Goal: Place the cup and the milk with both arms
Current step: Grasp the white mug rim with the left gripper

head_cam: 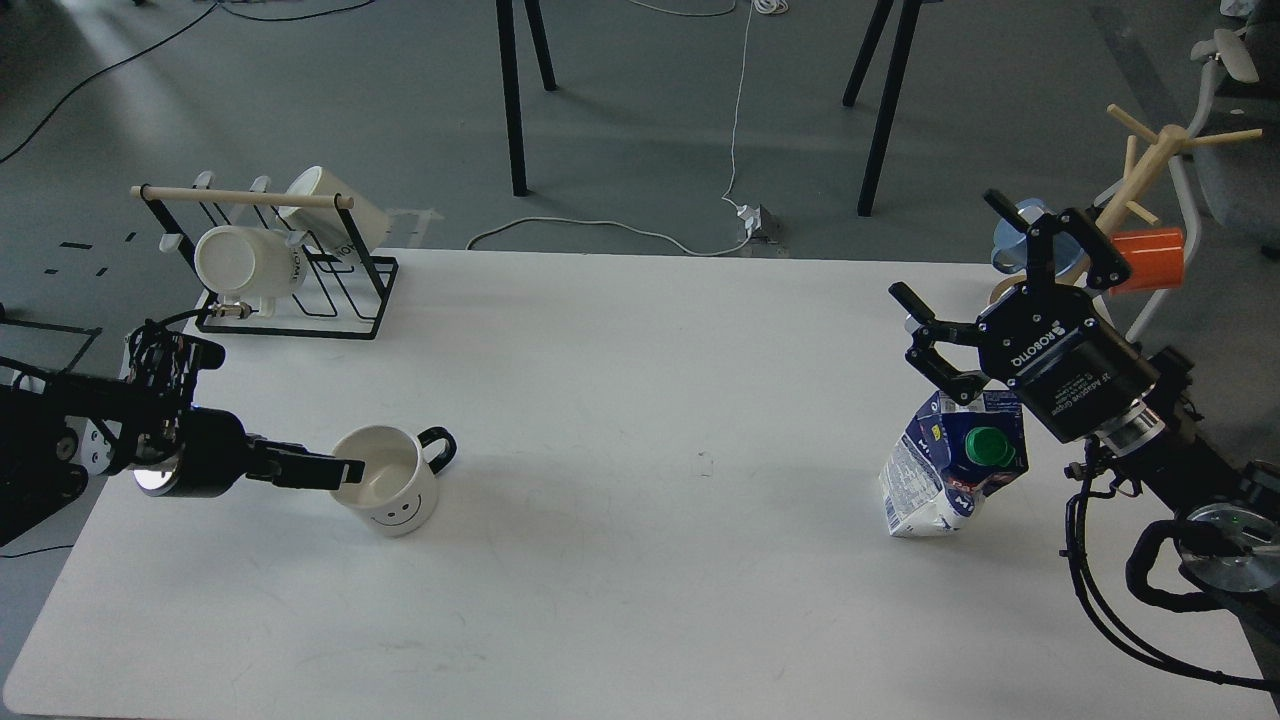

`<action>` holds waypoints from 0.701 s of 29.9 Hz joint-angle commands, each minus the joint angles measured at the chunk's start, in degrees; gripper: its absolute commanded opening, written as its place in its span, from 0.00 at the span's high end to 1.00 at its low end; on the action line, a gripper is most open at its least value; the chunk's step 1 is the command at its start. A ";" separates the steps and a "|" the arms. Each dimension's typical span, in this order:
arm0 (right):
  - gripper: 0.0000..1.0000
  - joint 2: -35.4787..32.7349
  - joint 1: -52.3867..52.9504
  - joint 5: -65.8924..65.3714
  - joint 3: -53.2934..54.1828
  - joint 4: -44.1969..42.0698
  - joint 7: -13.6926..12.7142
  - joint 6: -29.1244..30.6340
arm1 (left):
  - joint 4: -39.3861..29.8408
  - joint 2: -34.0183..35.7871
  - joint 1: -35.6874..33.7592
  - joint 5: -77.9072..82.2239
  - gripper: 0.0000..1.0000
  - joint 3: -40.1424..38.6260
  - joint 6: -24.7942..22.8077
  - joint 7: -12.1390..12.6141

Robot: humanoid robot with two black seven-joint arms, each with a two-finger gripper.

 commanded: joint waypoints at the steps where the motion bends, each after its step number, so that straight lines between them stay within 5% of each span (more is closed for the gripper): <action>1: 0.01 0.33 0.00 0.00 -0.03 0.07 0.00 0.00 | 0.37 -0.95 0.05 -0.04 0.02 -0.16 0.00 -0.01; 10: 0.01 0.34 -0.53 -0.09 0.06 0.07 0.00 0.00 | 0.81 -2.36 1.19 -0.39 0.16 -0.16 0.00 -0.01; 21: 0.01 0.42 -1.32 0.00 0.06 0.07 0.00 0.00 | 0.72 -2.36 1.28 0.05 0.77 0.10 0.00 -0.01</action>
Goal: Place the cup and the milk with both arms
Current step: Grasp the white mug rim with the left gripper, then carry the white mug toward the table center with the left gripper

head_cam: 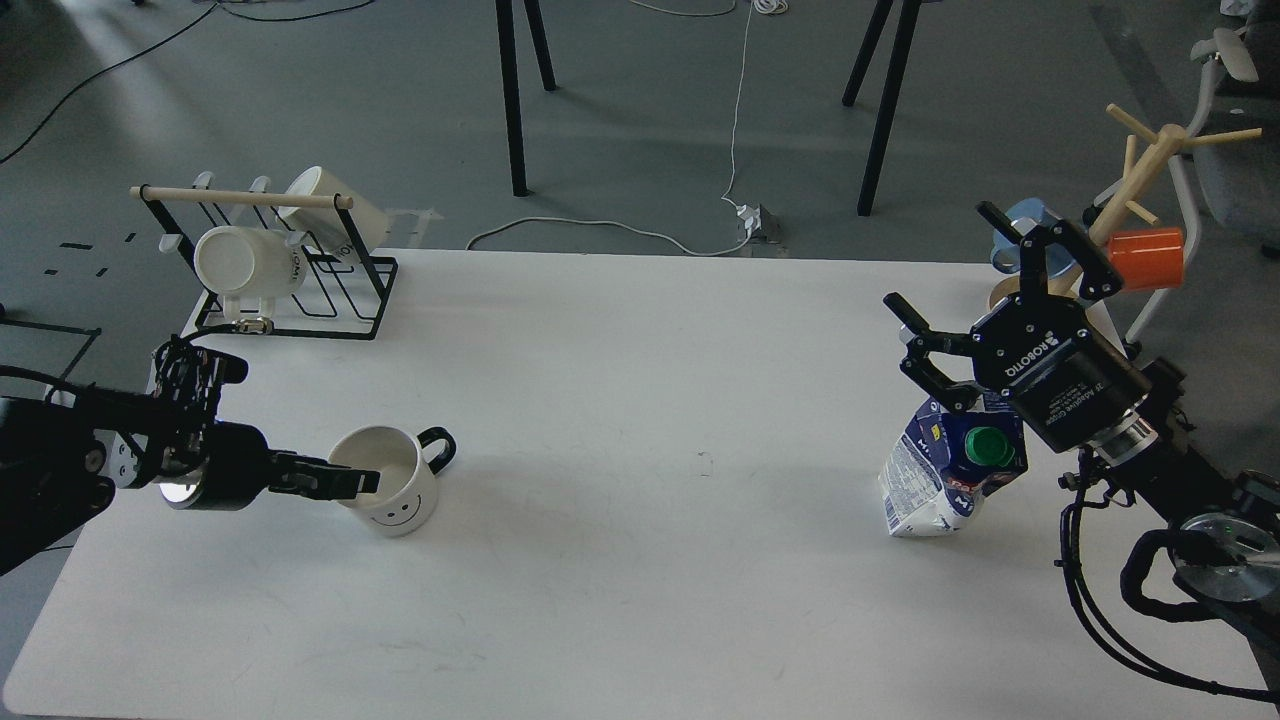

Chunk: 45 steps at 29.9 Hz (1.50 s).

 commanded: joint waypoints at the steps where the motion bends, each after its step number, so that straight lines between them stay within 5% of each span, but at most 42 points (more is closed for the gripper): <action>1: 0.01 0.04 -0.16 0.07 0.02 -0.01 0.00 0.00 | -0.02 0.00 0.01 0.21 0.82 0.08 0.00 0.00; 3: 0.01 0.04 -0.25 -0.01 0.02 -0.09 0.00 0.00 | 0.07 -0.18 0.01 0.12 0.96 -0.18 0.00 0.00; 8: 0.01 0.04 -0.51 0.07 0.02 -0.01 0.00 0.00 | -0.02 -0.53 0.01 0.03 0.99 -0.18 0.00 0.00; 19: 0.01 0.04 -0.51 0.07 0.11 -0.01 0.00 0.00 | -0.98 -0.27 -0.96 0.21 1.00 -0.53 0.23 0.00; 25: 0.01 0.04 -0.33 0.16 0.81 -0.01 0.00 0.00 | -1.16 -1.23 -8.33 0.03 1.00 -0.44 0.00 0.00; 35: 0.01 -0.05 4.58 1.04 1.51 -0.36 0.00 0.00 | -0.37 -17.83 -10.63 1.52 1.00 -0.01 0.00 0.00; 45: 0.01 0.13 7.58 7.19 1.51 -0.62 0.00 0.00 | -0.11 -22.32 -6.59 2.93 1.00 -0.18 0.00 0.00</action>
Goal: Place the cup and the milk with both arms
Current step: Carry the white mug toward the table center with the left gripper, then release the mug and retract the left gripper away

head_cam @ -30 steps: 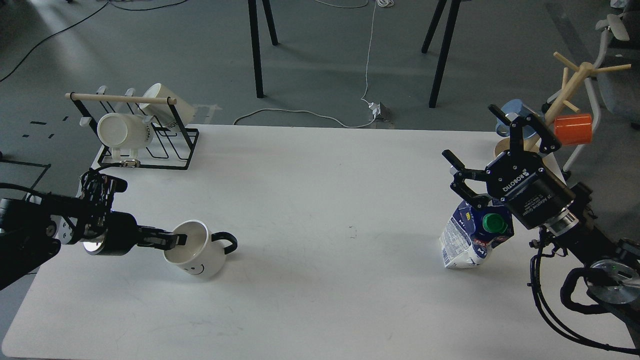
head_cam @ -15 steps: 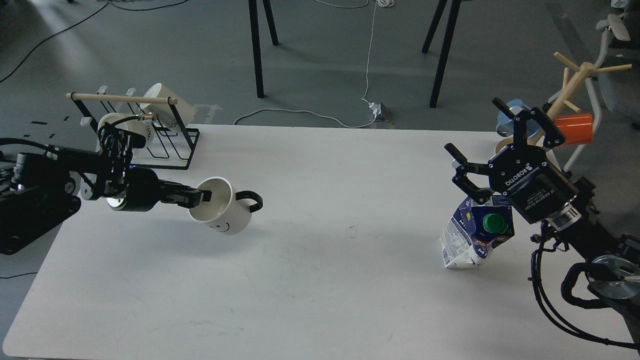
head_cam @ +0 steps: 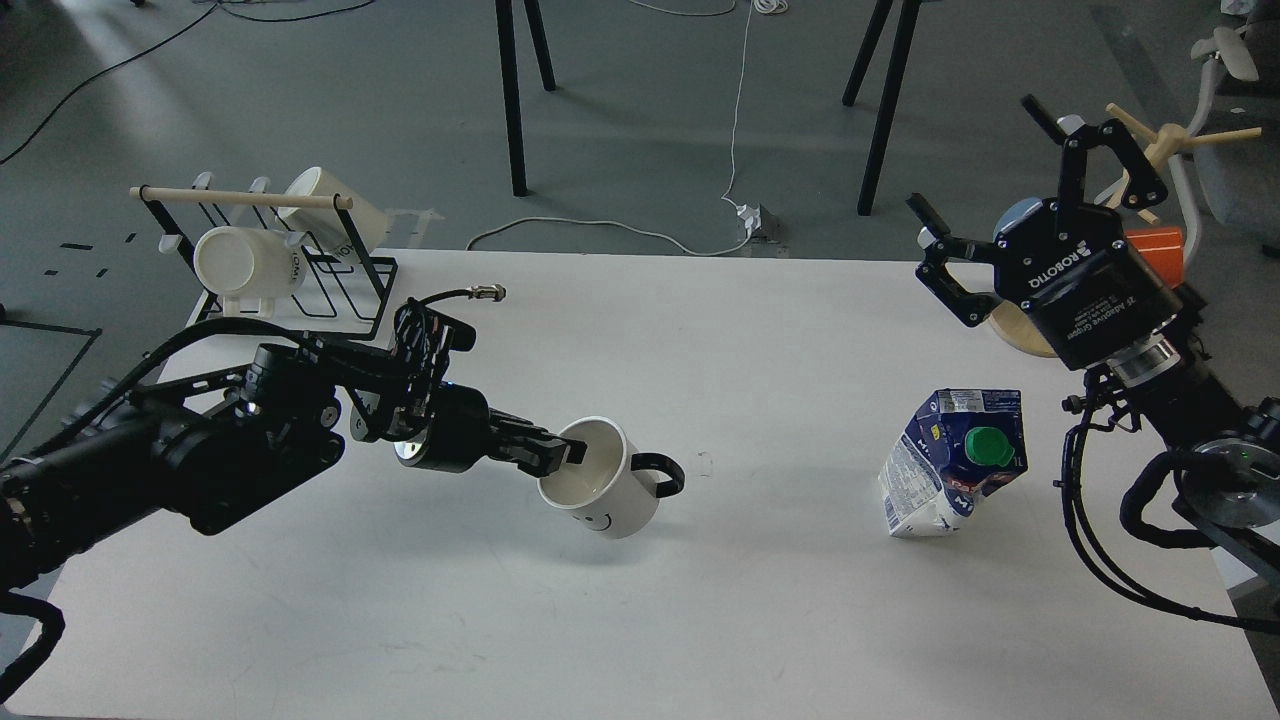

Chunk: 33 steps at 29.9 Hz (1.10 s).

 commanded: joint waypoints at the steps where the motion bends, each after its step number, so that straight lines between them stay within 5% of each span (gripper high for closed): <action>1: 0.01 0.03 0.20 0.55 -0.09 -0.04 0.00 0.00 | 0.06 -1.44 1.23 0.30 0.99 0.01 0.00 0.00; 10: 0.01 -0.05 -0.42 0.55 -0.44 0.13 0.00 0.00 | 0.06 -1.71 1.94 1.45 0.92 -0.34 0.00 0.00; 19: 0.01 0.03 -1.21 0.46 -0.88 0.13 0.00 0.00 | -0.12 -1.36 2.11 1.36 0.62 -0.43 0.00 0.00; 22: 0.01 -0.40 -1.30 0.54 -0.45 -0.04 0.00 0.00 | -0.73 -1.09 2.20 1.27 0.42 -0.43 0.00 0.00; 33: 0.01 -1.72 -0.33 11.16 -0.97 -3.12 0.00 0.00 | -0.47 2.15 2.20 -5.83 0.13 -5.78 0.00 0.00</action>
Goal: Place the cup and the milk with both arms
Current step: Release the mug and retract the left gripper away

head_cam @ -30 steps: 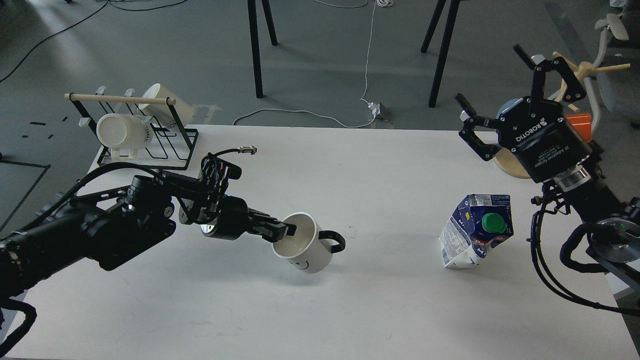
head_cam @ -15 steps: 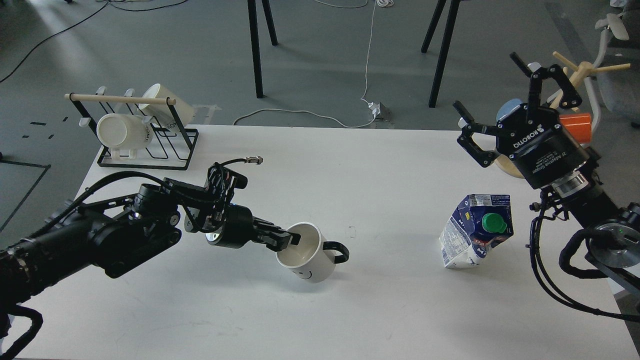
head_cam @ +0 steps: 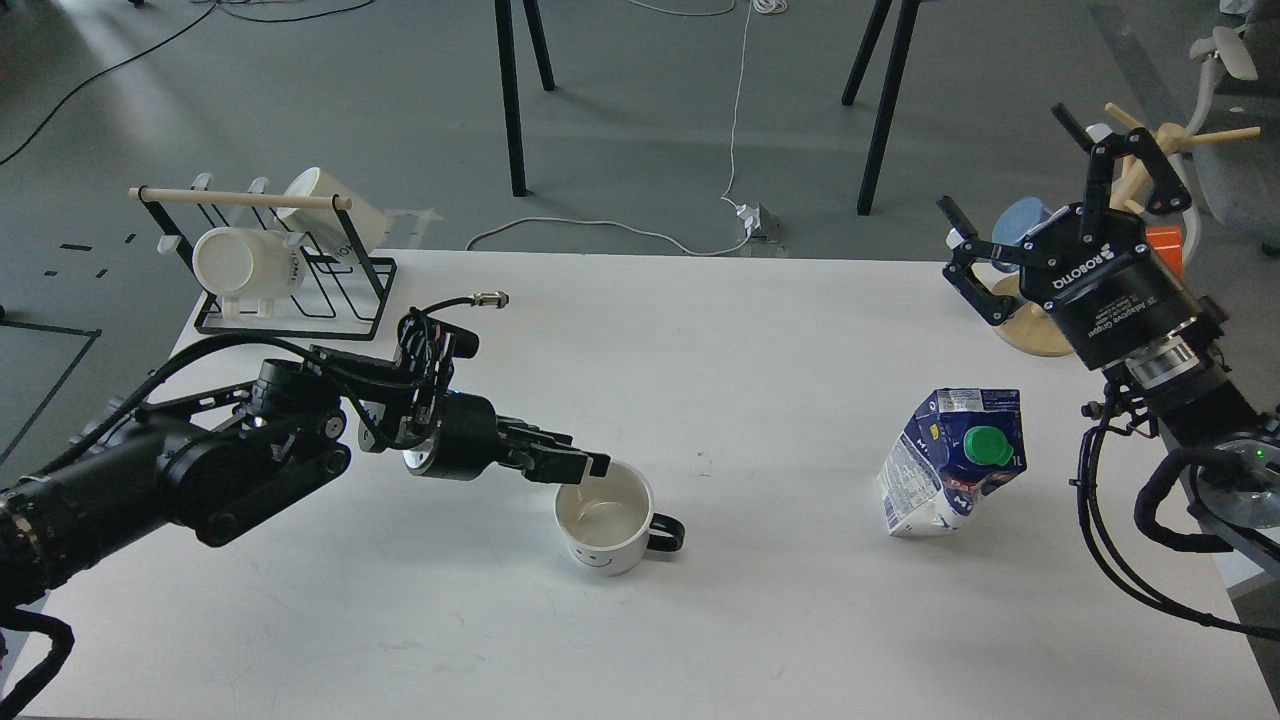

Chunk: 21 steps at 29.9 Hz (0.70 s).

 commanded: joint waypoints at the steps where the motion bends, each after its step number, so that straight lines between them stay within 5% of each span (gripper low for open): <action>1: 0.01 -1.18 0.08 8.89 -0.02 0.11 0.00 0.00 | 0.46 2.78 0.00 -6.97 0.08 -2.96 0.00 0.00; 6: 0.01 -7.50 -0.45 23.41 0.42 0.20 0.00 0.00 | 0.90 9.28 0.00 -24.46 0.05 -5.69 0.00 0.00; 12: 0.01 -16.03 -5.01 25.09 0.16 3.80 0.00 0.00 | 0.99 17.03 0.09 -42.23 0.02 -5.78 0.00 0.00; 21: 0.01 -25.70 -19.67 40.28 -0.02 9.34 0.00 0.00 | 1.34 18.35 0.18 -48.48 0.02 -7.53 0.00 0.00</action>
